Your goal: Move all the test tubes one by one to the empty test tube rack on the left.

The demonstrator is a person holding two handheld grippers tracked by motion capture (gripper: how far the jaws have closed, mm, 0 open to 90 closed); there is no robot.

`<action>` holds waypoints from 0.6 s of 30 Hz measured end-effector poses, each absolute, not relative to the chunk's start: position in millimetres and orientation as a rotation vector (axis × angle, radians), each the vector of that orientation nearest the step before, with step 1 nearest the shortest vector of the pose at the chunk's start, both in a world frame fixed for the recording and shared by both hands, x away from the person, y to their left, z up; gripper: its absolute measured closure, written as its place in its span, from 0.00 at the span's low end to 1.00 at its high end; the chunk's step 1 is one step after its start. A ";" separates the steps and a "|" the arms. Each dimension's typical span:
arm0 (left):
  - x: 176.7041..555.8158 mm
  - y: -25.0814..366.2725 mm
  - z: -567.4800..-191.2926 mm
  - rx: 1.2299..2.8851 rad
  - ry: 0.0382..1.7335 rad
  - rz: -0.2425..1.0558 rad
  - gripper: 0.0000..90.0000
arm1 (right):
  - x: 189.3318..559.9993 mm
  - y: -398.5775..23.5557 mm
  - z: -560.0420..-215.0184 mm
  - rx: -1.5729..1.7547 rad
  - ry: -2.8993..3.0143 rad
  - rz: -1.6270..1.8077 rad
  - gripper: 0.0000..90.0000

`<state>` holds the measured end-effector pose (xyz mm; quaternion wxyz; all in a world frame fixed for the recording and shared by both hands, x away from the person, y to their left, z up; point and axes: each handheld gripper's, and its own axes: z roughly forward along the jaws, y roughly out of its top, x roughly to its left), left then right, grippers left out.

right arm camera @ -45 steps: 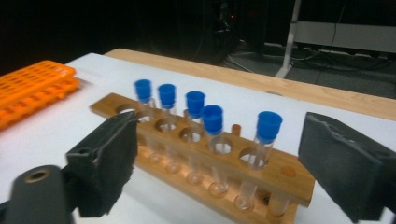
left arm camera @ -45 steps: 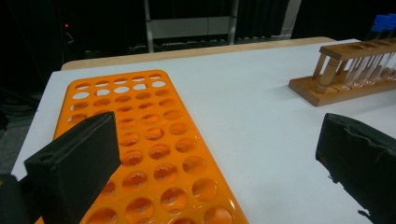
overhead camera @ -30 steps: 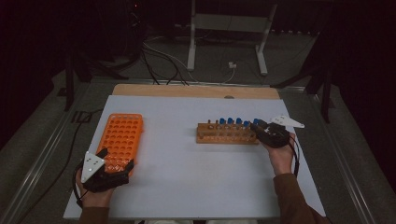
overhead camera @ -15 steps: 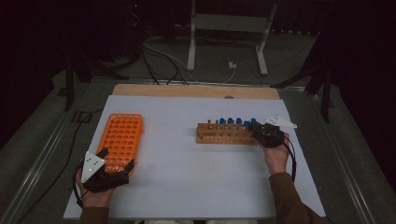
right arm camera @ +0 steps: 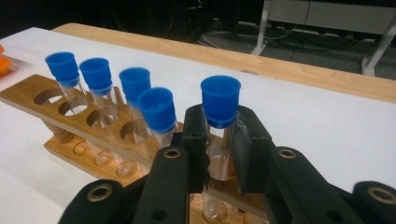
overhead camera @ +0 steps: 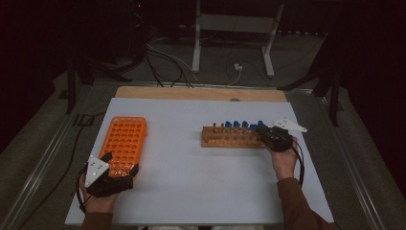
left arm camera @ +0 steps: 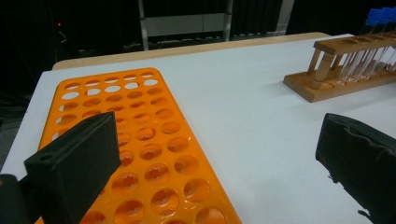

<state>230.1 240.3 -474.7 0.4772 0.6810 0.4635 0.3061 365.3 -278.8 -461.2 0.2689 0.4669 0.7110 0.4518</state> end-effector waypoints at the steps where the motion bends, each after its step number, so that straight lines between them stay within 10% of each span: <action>1: 230.1 240.1 -474.7 1.664 1.131 0.748 0.01 | 364.3 -279.1 -459.1 1.254 1.913 1.219 0.85; 18: 230.9 239.2 -475.3 1.672 1.134 0.741 0.01 | 361.4 -285.5 -438.5 1.248 1.862 1.266 0.85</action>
